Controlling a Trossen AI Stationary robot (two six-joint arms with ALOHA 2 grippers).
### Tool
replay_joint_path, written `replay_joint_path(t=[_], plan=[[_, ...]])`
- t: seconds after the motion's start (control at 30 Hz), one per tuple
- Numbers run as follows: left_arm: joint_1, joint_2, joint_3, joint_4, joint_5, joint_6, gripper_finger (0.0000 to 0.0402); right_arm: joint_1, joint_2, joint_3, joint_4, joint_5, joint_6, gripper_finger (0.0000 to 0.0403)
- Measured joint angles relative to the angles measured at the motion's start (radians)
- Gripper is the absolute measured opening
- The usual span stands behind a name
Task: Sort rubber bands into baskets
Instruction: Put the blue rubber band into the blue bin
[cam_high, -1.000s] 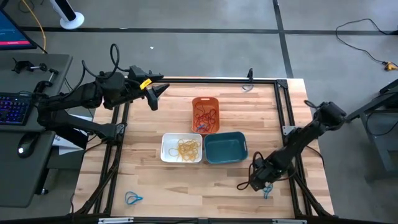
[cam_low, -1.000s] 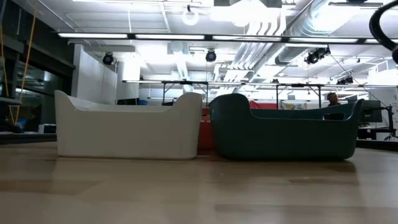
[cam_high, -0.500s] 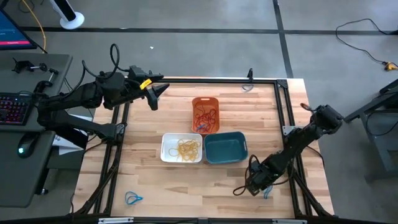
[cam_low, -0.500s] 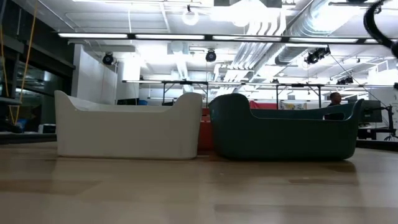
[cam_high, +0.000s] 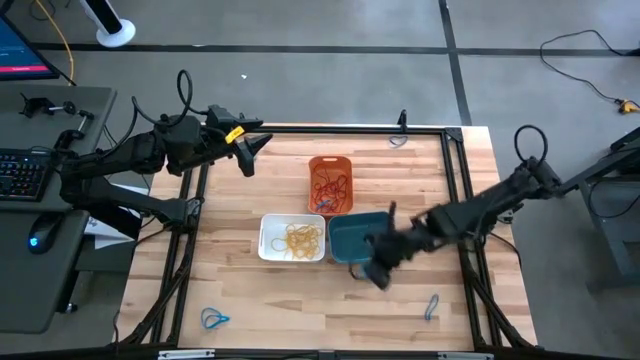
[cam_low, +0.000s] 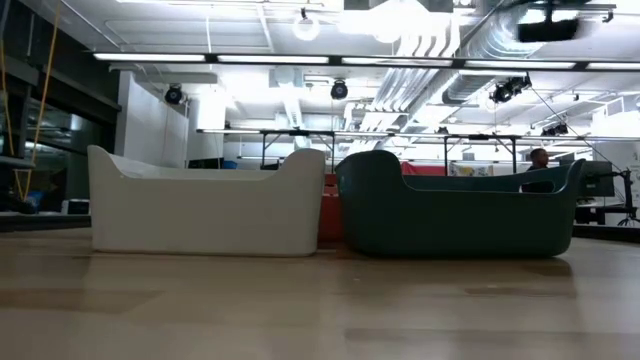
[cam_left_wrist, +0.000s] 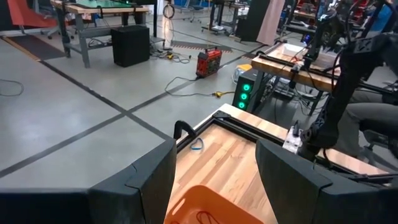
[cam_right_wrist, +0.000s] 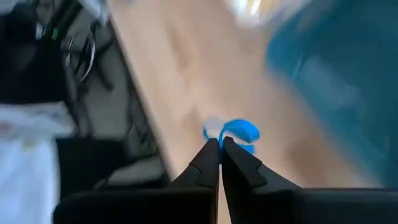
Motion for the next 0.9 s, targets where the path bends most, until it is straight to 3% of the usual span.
replay_joint_path(t=[0.17, 0.3, 0.47, 0.9], plan=[[0.000, 0.000, 0.000, -0.002, 0.000, -0.015, 0.0214, -0.181, 0.003, 0.013, 0.015, 0.078, -0.185, 0.0001], [-0.010, 0.000, 0.000, -0.003, 0.000, -0.020, 0.0214, -0.278, 0.025, 0.001, -0.018, 0.023, -0.259, 0.0000], [-0.031, -0.002, 0.000, -0.004, 0.000, -0.020, 0.0214, -0.302, 0.085, 0.000, -0.082, -0.045, -0.321, 0.0000], [-0.040, 0.000, 0.000, -0.004, 0.000, -0.016, 0.0214, -0.301, 0.215, 0.000, -0.110, -0.053, -0.279, 0.0001]])
